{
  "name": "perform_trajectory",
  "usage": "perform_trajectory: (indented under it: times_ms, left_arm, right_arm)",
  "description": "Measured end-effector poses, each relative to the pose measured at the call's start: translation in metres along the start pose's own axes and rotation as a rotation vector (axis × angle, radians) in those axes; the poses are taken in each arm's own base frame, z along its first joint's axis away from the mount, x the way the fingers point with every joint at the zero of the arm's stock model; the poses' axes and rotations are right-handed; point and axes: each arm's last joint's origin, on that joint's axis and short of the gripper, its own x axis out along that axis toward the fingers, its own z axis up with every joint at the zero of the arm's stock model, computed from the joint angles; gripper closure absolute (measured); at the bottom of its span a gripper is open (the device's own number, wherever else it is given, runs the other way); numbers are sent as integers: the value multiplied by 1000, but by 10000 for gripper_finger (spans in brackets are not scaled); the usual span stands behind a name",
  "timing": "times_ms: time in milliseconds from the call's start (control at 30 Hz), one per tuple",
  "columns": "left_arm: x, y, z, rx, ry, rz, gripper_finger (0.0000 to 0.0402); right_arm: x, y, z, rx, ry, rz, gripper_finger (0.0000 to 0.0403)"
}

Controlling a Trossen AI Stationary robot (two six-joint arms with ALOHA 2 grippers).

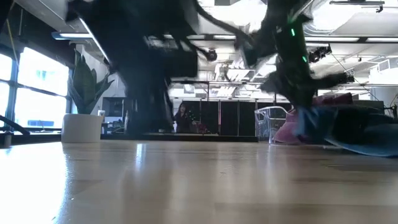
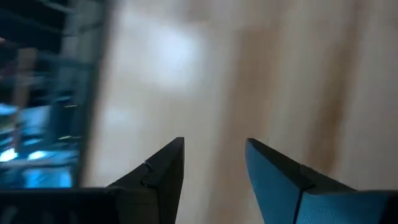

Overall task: Pick & Place hat
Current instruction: Put the blue cap into the bottom transparent bin

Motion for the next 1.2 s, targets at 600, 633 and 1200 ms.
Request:
perform_trajectory:
  times_ms: [600,633,1200]
  left_arm:
    - [-70,33,-40,-237,-16,220,237]
    - [-71,33,-40,-236,-19,220,237]
    - [-69,28,-33,-243,-77,199,237]
  right_arm:
    - [-107,5,21,416,-352,-526,390]
    - [-98,12,24,403,-358,-467,391]
    - [-35,99,92,120,-1191,-13,245]
